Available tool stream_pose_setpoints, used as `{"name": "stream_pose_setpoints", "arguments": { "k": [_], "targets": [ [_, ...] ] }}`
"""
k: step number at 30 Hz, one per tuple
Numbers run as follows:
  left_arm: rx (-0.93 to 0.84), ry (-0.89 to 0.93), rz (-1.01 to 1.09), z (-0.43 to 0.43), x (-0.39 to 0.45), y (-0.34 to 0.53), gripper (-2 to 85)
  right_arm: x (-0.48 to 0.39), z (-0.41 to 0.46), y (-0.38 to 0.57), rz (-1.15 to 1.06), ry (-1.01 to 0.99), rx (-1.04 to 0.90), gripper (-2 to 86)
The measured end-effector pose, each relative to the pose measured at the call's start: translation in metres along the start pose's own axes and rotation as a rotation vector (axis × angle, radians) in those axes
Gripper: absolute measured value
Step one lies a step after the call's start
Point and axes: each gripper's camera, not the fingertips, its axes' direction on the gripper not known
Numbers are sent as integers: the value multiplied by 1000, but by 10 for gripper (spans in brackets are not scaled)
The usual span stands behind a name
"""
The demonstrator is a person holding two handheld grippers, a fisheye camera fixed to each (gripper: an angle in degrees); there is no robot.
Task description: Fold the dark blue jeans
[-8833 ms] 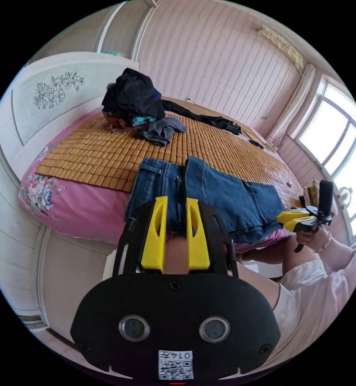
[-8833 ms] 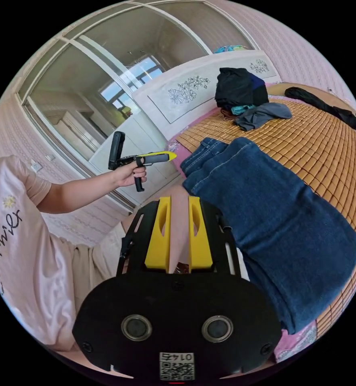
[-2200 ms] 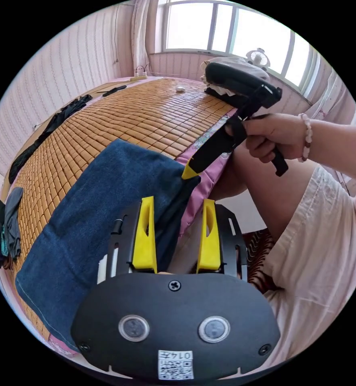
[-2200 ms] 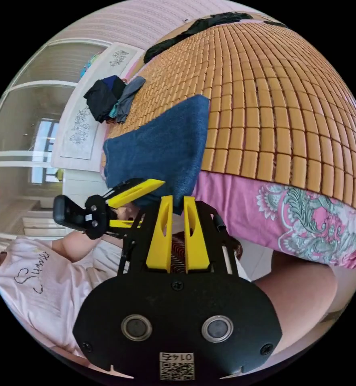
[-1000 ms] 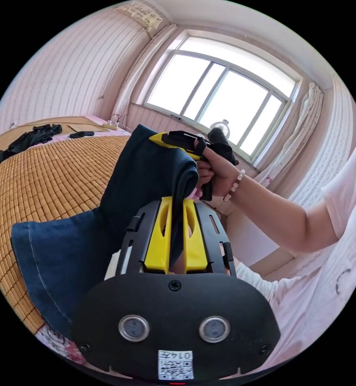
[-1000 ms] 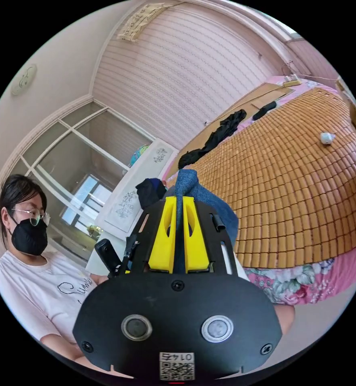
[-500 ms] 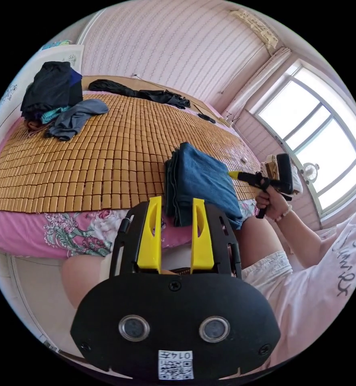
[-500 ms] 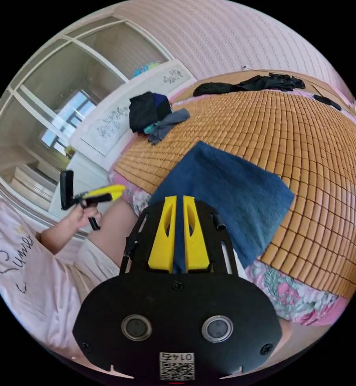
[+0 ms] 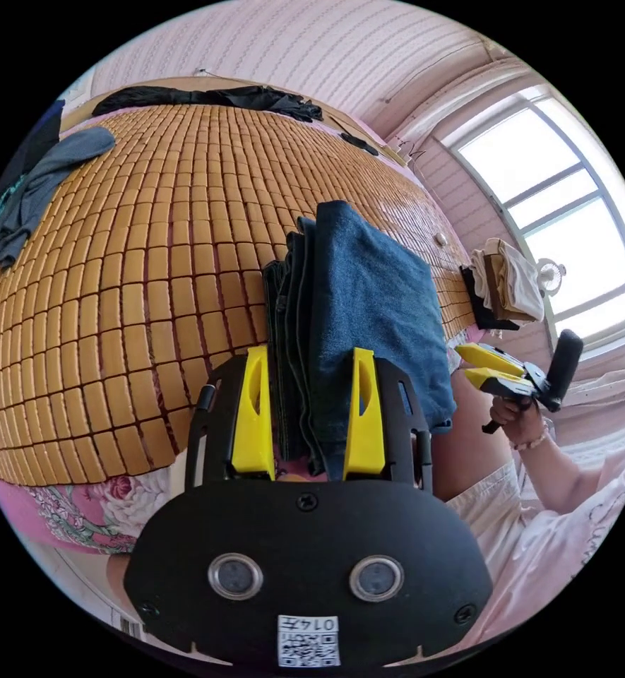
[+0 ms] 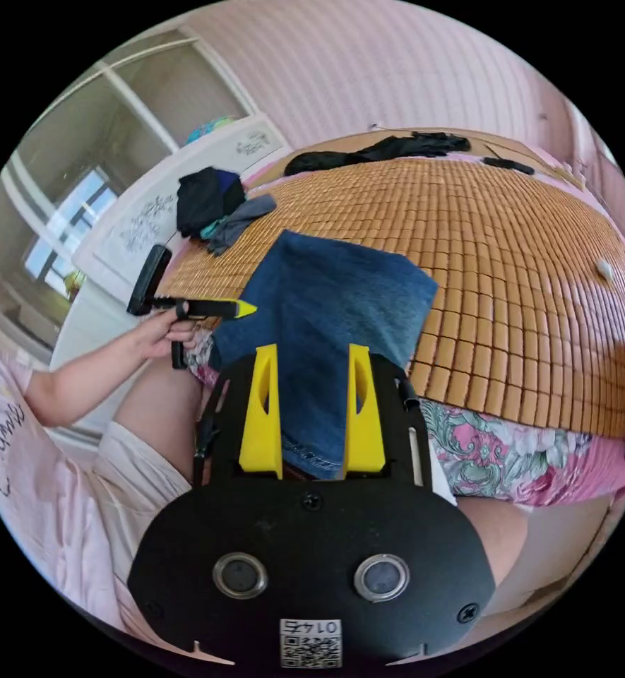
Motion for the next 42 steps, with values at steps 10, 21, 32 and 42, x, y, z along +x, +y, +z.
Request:
{"name": "stream_pose_setpoints", "arguments": {
  "k": [10,21,32,42],
  "targets": [
    [-72,-78,87,18,31,-25,111,83,26,-11,332,-211,5,125],
    [-86,-286,209,31,74,-44,149,93,21,-20,337,-262,10,120],
    [-51,-197,236,39,73,-45,140,82,28,-16,340,-260,30,118],
    [114,-27,61,40,50,-26,118,13,30,-17,134,-87,40,63]
  ]
}}
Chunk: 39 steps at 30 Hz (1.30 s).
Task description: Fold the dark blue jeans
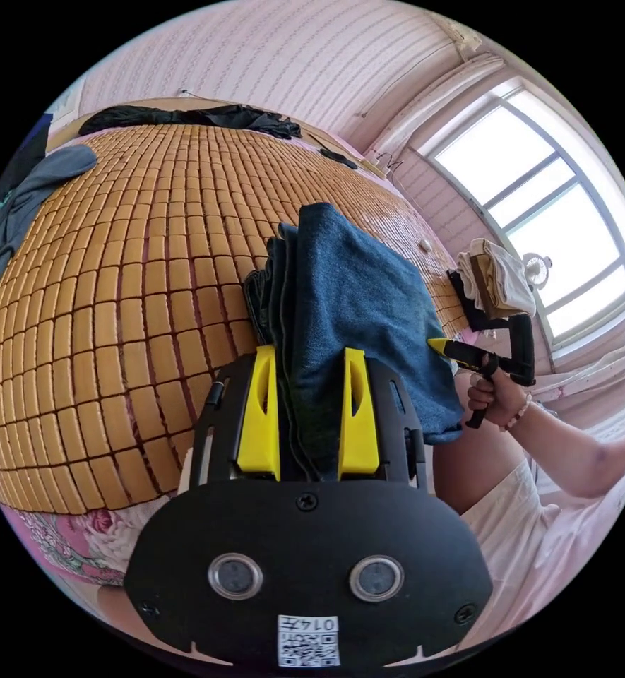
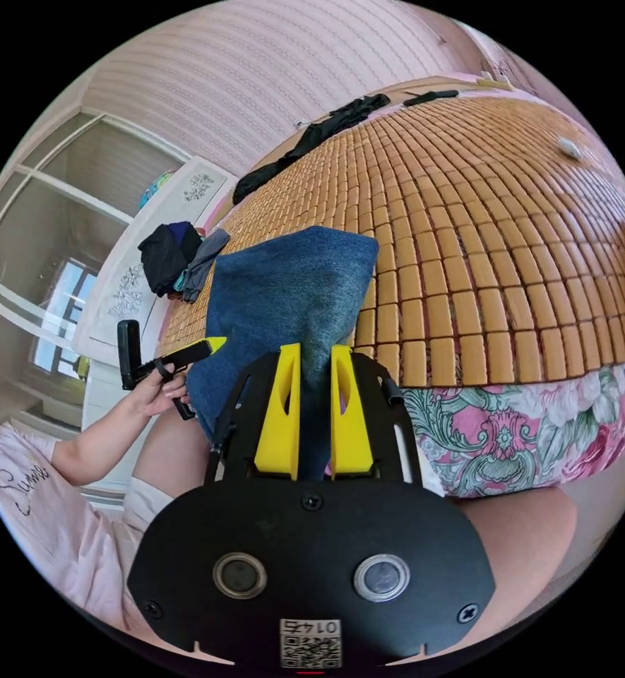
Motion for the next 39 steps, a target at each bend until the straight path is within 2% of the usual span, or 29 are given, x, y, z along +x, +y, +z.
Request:
{"name": "stream_pose_setpoints", "arguments": {
  "k": [5,10,16,20,24,30,32,33,34,36,37,39],
  "targets": [
    [-20,85,-55,-12,2,4,70,-75,-29,-7,-280,31,34,36],
    [104,177,-35,-24,55,13,62,-115,-91,-4,-497,46,125,30],
    [233,281,127,-12,162,-32,61,-81,-201,8,-527,108,270,28],
    [271,304,141,6,205,-56,60,-52,-229,-11,-571,144,280,28],
    [296,263,98,34,241,-96,60,-15,-227,-60,-585,178,243,29],
    [303,206,11,115,305,-194,62,86,-205,-205,-484,344,102,44],
    [288,125,36,153,332,-226,65,123,-183,-257,-437,573,66,61],
    [247,93,46,185,344,-246,71,134,-177,-266,-402,644,74,63],
    [135,96,17,221,344,-264,75,157,-166,-277,-306,751,107,65],
    [-55,65,-54,270,338,-280,72,182,-147,-279,-274,737,101,66],
    [-105,30,-11,287,340,-283,65,190,-132,-272,-317,706,88,73],
    [-56,-19,111,293,348,-280,62,193,-110,-254,-395,727,78,84]
  ]
}}
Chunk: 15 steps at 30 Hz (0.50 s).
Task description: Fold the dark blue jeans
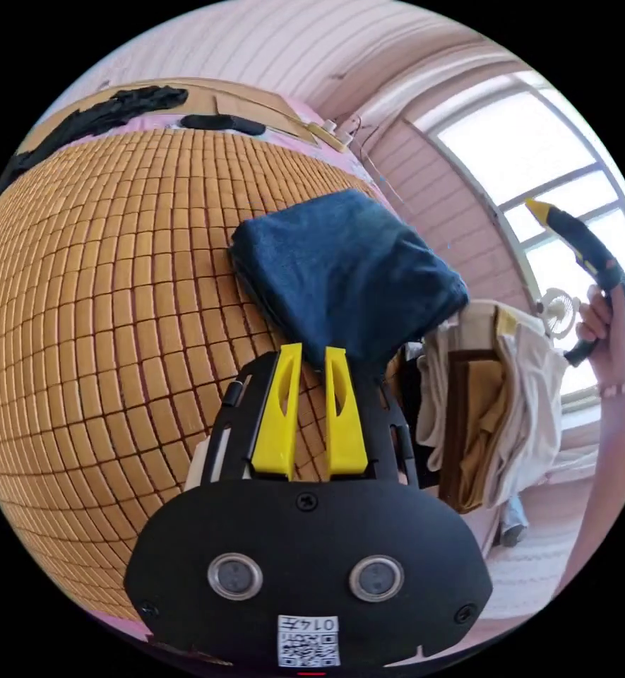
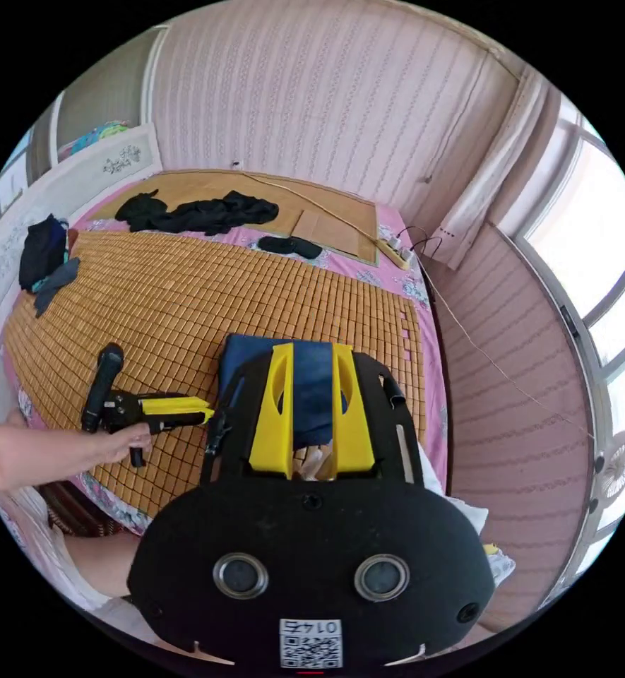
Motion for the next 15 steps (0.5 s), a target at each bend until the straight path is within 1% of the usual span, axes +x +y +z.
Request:
{"name": "stream_pose_setpoints", "arguments": {
  "k": [1,2,4,6,7,8,9,11,12,14,15],
  "targets": [
    [21,-9,59,-1,3,3,65,-15,5,13,-52,32,26,89],
    [23,-5,75,-2,2,4,66,-28,9,27,-86,68,51,91],
    [46,39,96,-17,-6,14,69,-43,15,45,-83,123,67,97],
    [45,76,113,-36,-15,28,70,-54,19,59,-53,111,67,105],
    [58,92,139,-54,-23,40,70,-63,21,65,-35,46,49,111],
    [67,97,156,-65,-27,48,70,-77,23,68,-57,-45,31,115],
    [93,88,191,-89,-37,66,71,-87,23,69,-77,-91,27,117],
    [131,38,225,-126,-58,97,72,-140,30,69,-148,-209,20,126],
    [140,-3,226,-149,-79,118,76,-157,33,69,-172,-230,20,127],
    [141,-49,163,-186,-118,149,82,-234,46,67,-291,-304,23,131],
    [153,-67,91,-214,-150,171,84,-254,50,67,-321,-319,24,132]
  ]
}}
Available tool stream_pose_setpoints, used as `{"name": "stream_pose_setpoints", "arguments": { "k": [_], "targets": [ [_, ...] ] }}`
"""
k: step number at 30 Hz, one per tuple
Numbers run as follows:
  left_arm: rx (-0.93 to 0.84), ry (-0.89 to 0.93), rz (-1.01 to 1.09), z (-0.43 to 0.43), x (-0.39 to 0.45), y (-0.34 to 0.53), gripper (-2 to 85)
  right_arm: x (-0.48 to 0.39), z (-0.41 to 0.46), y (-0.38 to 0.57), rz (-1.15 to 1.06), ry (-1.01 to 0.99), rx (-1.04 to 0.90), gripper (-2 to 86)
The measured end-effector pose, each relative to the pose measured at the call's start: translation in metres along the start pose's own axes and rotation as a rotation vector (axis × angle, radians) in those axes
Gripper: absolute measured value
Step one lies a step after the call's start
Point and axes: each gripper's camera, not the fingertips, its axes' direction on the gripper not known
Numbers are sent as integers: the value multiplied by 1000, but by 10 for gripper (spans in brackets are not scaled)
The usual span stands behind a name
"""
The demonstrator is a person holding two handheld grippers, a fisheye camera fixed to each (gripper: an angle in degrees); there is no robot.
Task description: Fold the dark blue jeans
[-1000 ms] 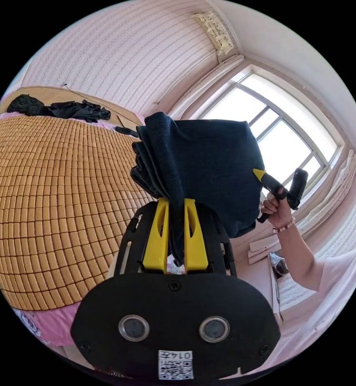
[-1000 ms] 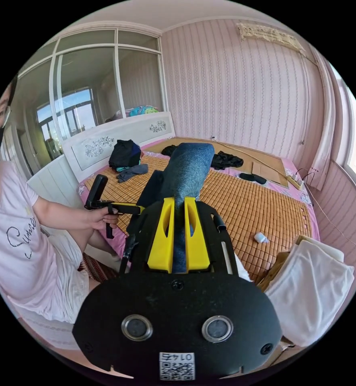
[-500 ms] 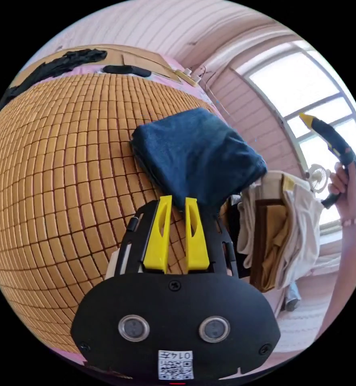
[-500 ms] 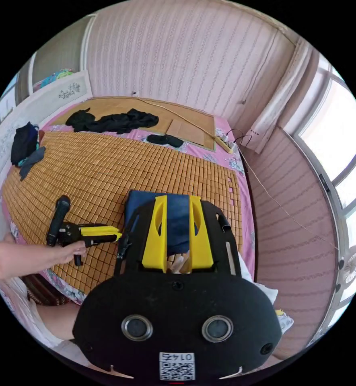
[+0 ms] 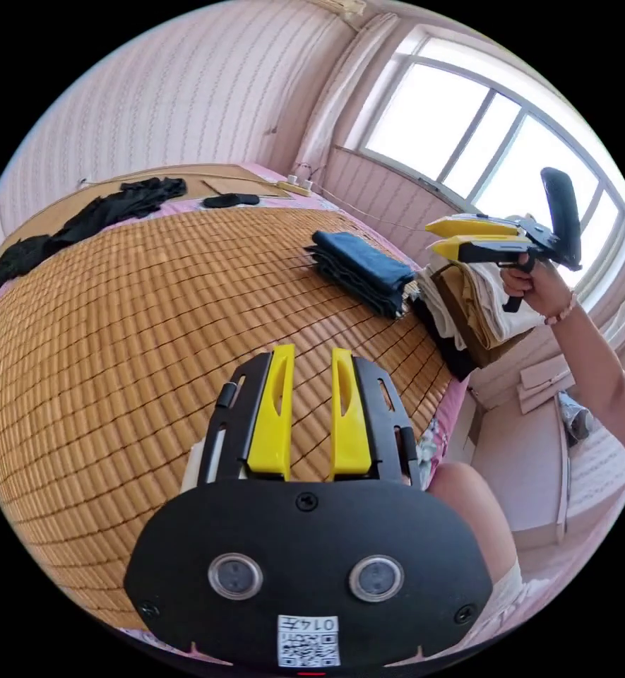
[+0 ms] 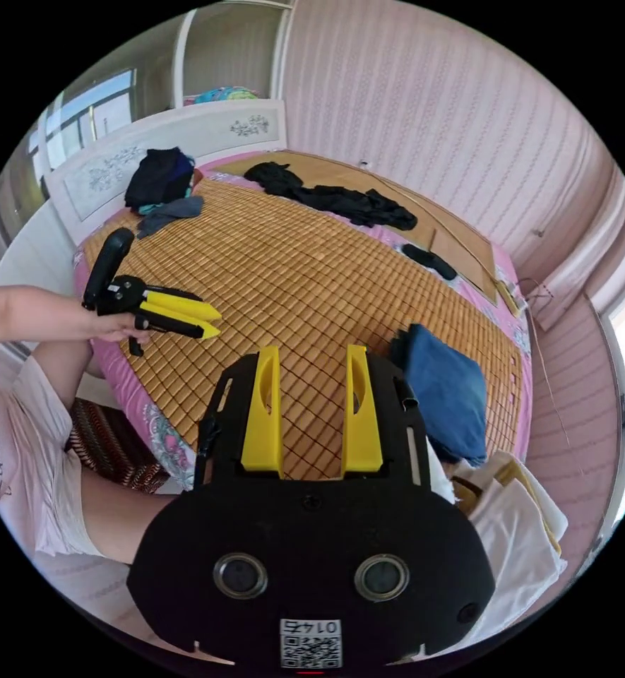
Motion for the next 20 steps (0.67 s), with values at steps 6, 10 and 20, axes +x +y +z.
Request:
{"name": "stream_pose_setpoints", "arguments": {
  "k": [6,10,20],
  "targets": [
    [115,-227,-347,-158,-160,116,80,-164,106,-63,-163,-266,70,151],
    [165,-380,-508,-252,-251,190,76,-263,165,-135,-310,-360,40,160],
    [156,-450,-616,-297,-404,219,69,-418,306,-340,-439,-365,-7,130]
  ]
}}
